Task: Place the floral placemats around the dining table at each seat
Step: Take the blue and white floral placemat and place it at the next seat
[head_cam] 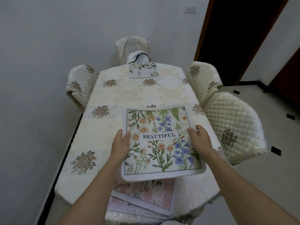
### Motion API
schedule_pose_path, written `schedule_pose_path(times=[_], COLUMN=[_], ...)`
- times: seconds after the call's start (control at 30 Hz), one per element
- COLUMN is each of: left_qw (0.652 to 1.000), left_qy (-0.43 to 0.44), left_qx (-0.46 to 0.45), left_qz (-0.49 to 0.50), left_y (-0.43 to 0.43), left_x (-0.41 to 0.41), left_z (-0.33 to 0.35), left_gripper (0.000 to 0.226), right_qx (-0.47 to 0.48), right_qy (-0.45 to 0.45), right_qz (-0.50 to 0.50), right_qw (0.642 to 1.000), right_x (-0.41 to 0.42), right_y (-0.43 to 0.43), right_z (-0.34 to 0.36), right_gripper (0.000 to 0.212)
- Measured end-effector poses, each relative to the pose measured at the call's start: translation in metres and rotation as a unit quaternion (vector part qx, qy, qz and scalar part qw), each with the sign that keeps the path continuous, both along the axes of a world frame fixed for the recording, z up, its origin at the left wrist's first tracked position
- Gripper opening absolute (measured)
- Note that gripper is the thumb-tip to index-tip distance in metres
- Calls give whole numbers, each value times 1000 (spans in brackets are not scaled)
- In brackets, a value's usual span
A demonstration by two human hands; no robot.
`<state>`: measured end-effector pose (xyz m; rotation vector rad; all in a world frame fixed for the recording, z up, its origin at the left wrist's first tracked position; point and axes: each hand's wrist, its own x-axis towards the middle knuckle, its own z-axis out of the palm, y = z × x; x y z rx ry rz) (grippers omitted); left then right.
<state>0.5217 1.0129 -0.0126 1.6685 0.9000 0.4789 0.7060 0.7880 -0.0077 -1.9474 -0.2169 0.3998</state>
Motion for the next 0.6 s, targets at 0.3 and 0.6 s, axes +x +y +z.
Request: schedule_pose_path(times=[0.3, 0.6], left_qw=[997, 956], left_qy=[14, 30], left_qx=[-1, -43], left_qz=[82, 289], left_y=[3, -12], left_x=[-57, -194], left_z=[-6, -11], left_gripper=[41, 17], right_qx=[-18, -52], right_qy=[31, 31], right_qz=[80, 286], right_qw=[996, 956], right_x=[-23, -107], right_y=[37, 130], right_z=[-16, -34], right_gripper=[19, 26])
